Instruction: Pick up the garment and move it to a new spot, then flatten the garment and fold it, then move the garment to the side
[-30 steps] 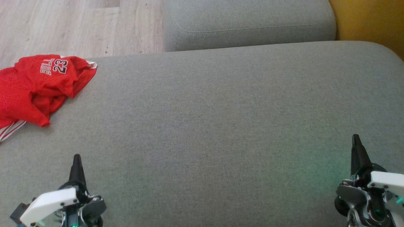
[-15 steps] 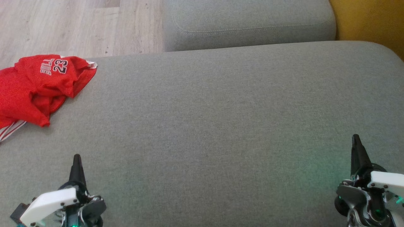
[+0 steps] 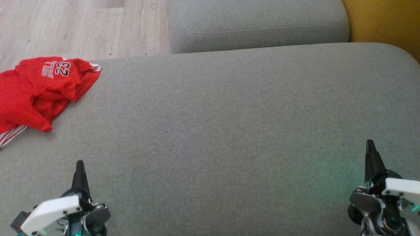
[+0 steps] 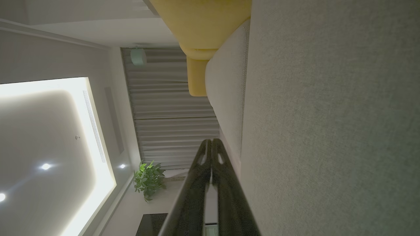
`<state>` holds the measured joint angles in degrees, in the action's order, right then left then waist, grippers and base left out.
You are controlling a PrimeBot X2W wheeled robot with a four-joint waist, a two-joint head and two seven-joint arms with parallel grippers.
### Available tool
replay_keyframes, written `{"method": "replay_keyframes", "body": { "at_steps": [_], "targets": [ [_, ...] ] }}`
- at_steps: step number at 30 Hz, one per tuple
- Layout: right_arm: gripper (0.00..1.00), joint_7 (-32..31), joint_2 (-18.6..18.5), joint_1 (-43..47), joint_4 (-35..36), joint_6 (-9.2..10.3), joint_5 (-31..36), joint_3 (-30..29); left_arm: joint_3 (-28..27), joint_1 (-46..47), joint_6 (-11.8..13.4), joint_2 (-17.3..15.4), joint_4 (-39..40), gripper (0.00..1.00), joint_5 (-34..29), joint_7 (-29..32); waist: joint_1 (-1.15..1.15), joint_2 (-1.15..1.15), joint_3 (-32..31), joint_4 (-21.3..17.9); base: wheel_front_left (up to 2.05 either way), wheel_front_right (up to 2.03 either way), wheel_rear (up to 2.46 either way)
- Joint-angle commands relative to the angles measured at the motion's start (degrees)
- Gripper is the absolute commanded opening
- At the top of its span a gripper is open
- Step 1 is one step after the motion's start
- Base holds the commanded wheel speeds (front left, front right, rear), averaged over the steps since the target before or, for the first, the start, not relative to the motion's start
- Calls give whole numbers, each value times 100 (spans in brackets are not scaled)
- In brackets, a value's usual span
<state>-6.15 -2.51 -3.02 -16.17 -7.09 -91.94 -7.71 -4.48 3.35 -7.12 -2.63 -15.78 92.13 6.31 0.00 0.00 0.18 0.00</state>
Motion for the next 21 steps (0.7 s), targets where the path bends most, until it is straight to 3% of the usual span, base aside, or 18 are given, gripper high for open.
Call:
{"method": "replay_keyframes", "body": {
  "at_steps": [1,21],
  "targets": [
    [0,-32,-37,-316,214,-40,-25,121,-202,284,-36,-25,175,0,6,16,0,0,0,0,0,0,0],
    [0,-32,-37,-316,214,-40,-25,121,-202,284,-36,-25,175,0,6,16,0,0,0,0,0,0,0]
  ]
}}
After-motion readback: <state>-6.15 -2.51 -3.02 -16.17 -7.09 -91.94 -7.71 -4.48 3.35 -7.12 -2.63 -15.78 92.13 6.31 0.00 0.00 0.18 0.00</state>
